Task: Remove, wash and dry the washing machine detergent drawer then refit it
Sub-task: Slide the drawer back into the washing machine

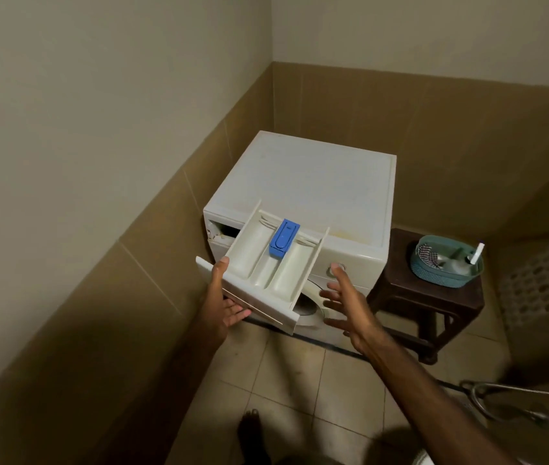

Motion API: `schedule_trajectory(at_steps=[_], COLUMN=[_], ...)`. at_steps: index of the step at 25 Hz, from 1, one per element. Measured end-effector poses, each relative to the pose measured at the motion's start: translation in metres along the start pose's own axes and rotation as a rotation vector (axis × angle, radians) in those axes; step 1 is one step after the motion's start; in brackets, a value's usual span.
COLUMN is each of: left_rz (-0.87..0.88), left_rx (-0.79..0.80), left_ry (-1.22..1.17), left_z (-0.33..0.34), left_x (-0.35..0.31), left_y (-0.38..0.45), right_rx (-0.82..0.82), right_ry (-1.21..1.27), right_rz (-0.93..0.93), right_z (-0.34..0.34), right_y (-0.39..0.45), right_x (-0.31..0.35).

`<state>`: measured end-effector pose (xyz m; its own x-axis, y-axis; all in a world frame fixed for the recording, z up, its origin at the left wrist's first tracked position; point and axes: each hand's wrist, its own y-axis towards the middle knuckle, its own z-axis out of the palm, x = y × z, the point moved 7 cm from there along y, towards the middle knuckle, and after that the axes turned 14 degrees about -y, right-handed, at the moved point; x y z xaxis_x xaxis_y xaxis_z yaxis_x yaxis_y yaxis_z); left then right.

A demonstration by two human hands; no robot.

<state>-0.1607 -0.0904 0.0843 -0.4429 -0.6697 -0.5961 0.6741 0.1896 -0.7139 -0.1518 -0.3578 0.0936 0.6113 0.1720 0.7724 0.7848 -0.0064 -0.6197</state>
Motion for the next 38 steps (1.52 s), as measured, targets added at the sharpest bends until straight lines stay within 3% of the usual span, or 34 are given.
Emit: schedule_trajectory(at_steps=[4,12,15,21,28,31,33,38], left_rz=[-0.024,-0.028,0.106,-0.015,0.049,0.077,0.086,0.104], left_rx=[0.042,0.081,-0.048,0.04,-0.08,-0.124,-0.14,-0.142], left_ry=[0.089,0.088,-0.011,-0.004,-0.063,-0.121,-0.148,-0.18], left_z=[0.0,-0.029,-0.066,-0.074,-0.093,-0.108,-0.115,-0.126], left_x=[-0.04,-0.083,-0.086,-0.068,-0.058,-0.047,-0.044,-0.029], left_y=[0.026,0.057,0.06,0.083,0.108,0.118,0.122,0.148], right_rx=[0.14,-0.011,-0.015,0.05,0.211,0.296,0.163,-0.536], right_ry=[0.007,0.128,0.113,0.023,-0.114,-0.298,-0.448,-0.748], right_rz=[-0.111,-0.063,-0.019,0.006,0.074,0.03,-0.098,-0.55], right_z=[0.074,0.145,0.164,0.194,0.217,0.22,0.206,0.131], right_y=[0.038,0.101,0.115,0.145,0.179,0.185,0.187,0.202], right_x=[0.048,0.062,0.064,0.067,0.047,0.042,0.053,0.108])
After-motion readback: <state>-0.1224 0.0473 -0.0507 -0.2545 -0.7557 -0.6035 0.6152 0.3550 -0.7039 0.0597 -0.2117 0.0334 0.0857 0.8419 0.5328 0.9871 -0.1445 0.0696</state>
